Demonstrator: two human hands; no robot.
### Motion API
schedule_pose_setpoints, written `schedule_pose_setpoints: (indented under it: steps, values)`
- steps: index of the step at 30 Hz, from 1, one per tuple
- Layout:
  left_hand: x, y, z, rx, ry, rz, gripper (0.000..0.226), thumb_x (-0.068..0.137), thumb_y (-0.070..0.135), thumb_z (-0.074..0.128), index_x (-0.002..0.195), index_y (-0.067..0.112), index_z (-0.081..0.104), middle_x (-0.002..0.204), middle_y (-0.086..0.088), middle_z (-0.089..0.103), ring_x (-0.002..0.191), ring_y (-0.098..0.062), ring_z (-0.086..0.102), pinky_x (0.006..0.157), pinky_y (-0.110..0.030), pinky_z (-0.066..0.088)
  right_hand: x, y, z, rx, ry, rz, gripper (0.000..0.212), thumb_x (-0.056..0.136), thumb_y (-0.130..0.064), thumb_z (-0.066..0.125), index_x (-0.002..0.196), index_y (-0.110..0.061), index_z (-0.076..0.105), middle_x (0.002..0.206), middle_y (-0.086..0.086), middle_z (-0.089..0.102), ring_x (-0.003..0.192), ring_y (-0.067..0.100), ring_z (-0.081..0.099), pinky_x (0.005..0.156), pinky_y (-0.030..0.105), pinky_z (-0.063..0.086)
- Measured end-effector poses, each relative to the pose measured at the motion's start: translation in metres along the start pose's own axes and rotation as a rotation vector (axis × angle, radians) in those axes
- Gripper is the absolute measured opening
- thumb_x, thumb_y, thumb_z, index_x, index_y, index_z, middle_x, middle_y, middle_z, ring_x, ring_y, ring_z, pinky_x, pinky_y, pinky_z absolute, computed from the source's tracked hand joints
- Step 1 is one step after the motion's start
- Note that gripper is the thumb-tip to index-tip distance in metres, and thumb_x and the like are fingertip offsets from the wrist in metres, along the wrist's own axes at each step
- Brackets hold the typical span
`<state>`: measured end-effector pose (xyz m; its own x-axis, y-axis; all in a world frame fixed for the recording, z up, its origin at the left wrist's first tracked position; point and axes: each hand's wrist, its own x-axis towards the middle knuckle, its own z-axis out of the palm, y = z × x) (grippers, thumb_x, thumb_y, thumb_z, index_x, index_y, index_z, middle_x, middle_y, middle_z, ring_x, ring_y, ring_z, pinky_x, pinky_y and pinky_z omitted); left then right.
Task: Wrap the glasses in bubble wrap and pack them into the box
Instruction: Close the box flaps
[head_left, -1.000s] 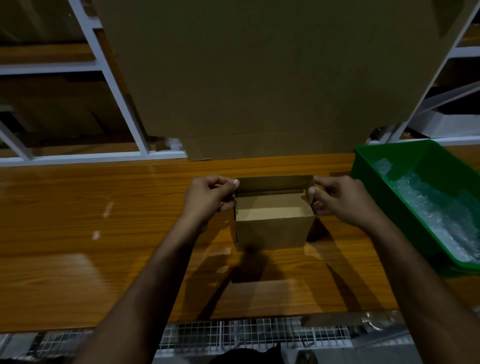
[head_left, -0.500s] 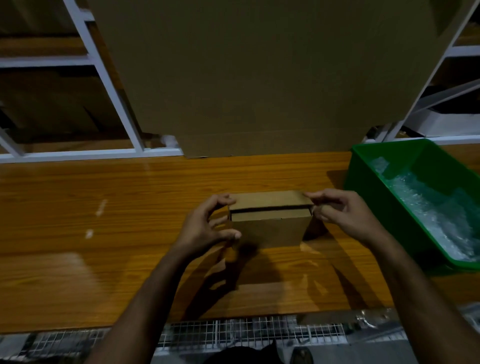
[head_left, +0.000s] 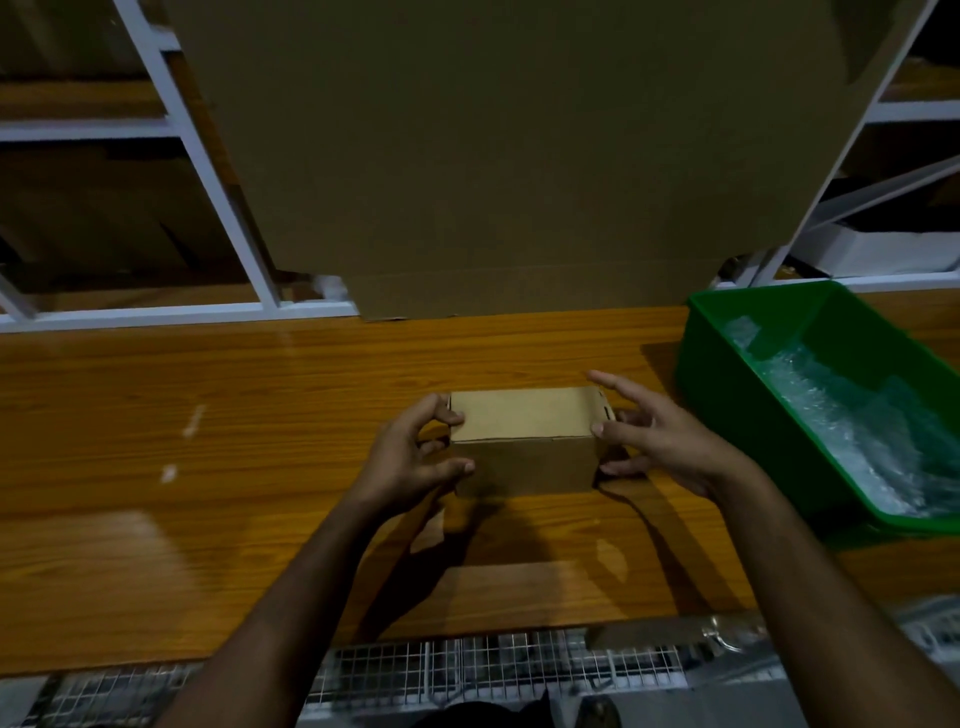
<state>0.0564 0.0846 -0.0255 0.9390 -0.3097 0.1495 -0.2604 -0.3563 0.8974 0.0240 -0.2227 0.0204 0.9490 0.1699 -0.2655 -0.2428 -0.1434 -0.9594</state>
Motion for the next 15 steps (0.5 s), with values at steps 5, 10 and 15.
schedule_pose_setpoints:
  steps: [5,10,15]
  values:
    - [0.006,-0.005,0.004,0.140,0.138,0.263,0.064,0.065,0.005,0.090,0.106,0.029,0.047,0.133,0.007,0.050,0.130,-0.007,0.048,0.098,-0.020,0.051,0.015,0.014,0.000,-0.211,0.116,-0.271,0.042,0.075,0.005,0.081,0.107,-0.021,0.070,0.123,0.001,0.066,0.120,0.020,0.061,0.094,0.038,0.056]
    - [0.006,-0.021,0.004,0.377,0.102,0.239,0.073,0.070,0.000,0.082,0.130,0.024,0.049,0.131,0.014,0.041,0.123,-0.001,0.040,0.102,-0.028,0.049,0.029,0.044,0.027,-0.400,0.298,-0.306,0.039,0.073,-0.001,0.084,0.095,-0.029,0.069,0.136,-0.004,0.059,0.127,0.012,0.053,0.091,0.020,0.053]
    - [-0.013,-0.033,0.005,0.289,-0.022,0.092,0.069,0.060,0.003,0.063,0.129,0.011,0.061,0.139,0.009,0.044,0.131,-0.001,0.036,0.110,-0.007,0.031,0.022,0.075,0.040,-0.563,0.353,-0.371,0.022,0.082,-0.003,0.076,0.089,-0.023,0.069,0.137,-0.004,0.060,0.126,0.012,0.055,0.092,0.023,0.055]
